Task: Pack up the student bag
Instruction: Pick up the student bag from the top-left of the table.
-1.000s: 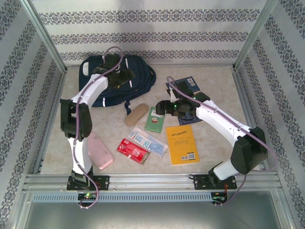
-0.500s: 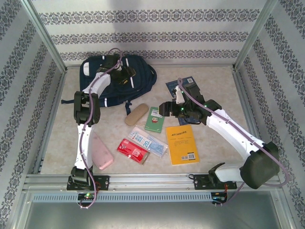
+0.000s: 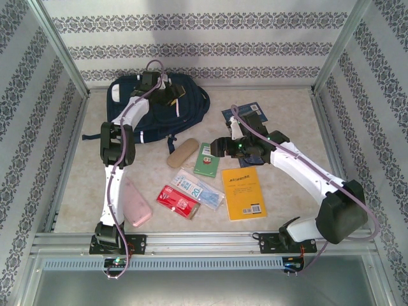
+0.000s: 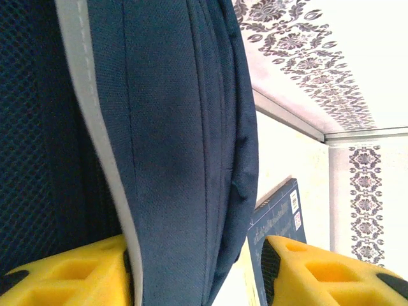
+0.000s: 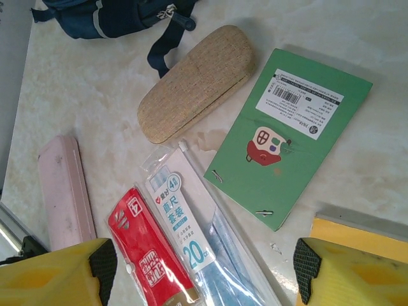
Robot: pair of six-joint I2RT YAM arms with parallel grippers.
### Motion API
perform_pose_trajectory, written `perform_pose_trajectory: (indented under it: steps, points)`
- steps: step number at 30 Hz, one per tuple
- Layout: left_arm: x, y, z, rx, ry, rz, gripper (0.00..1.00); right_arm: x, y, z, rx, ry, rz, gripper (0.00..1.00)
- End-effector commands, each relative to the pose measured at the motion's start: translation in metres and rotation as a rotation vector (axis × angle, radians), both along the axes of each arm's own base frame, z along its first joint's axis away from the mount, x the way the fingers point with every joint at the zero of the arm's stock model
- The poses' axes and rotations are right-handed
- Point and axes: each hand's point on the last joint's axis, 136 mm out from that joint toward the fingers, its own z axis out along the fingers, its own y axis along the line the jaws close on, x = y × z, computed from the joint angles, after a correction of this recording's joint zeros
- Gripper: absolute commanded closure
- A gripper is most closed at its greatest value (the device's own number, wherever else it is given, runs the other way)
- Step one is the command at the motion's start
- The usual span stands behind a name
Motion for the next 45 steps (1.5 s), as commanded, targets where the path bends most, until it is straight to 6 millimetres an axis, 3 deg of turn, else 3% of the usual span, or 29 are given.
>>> perform_pose_trajectory:
  steps: [1, 5, 8, 14, 16, 19, 26, 30, 32, 36, 40, 45]
  points:
    - [0.008, -0.010, -0.003, -0.051, -0.030, -0.036, 0.46, 0.000, 0.007, 0.008, 0.008, -0.022, 0.038, 0.25]
    - [0.008, -0.009, -0.015, -0.045, -0.008, -0.040, 0.50, 0.000, 0.006, 0.003, -0.004, -0.008, 0.035, 0.26]
    - [0.009, -0.009, -0.018, -0.050, -0.006, -0.044, 0.59, -0.001, 0.007, 0.001, -0.002, -0.006, 0.037, 0.26]
    - [0.014, -0.011, -0.013, -0.055, -0.019, -0.051, 0.99, 0.001, 0.007, -0.005, -0.025, 0.004, 0.025, 0.31]
    - [0.014, -0.008, -0.008, -0.034, -0.018, -0.040, 1.00, 0.001, 0.006, -0.001, -0.034, -0.005, 0.019, 0.32]
    - [0.015, -0.002, 0.016, -0.018, -0.040, -0.004, 1.00, 0.001, 0.001, 0.008, -0.063, -0.052, 0.002, 0.31]
    - [0.003, 0.017, 0.125, 0.016, -0.168, 0.078, 1.00, -0.001, -0.024, 0.025, -0.140, -0.136, -0.087, 0.32]
    - [-0.015, 0.023, 0.181, 0.025, -0.221, 0.100, 1.00, -0.011, -0.022, 0.044, -0.096, -0.208, -0.049, 0.35]
    - [-0.024, 0.024, 0.200, 0.016, -0.228, 0.100, 1.00, -0.016, -0.019, 0.050, -0.103, -0.237, -0.019, 0.35]
    - [-0.043, 0.017, 0.220, -0.033, -0.193, 0.062, 1.00, -0.023, -0.015, 0.065, -0.095, -0.308, 0.033, 0.35]
    - [-0.063, 0.008, 0.222, -0.065, -0.125, 0.036, 1.00, -0.030, -0.006, 0.080, -0.069, -0.444, 0.085, 0.36]
    - [-0.089, -0.009, 0.225, -0.084, -0.104, 0.018, 1.00, -0.049, 0.023, 0.081, -0.064, -0.621, 0.269, 0.36]
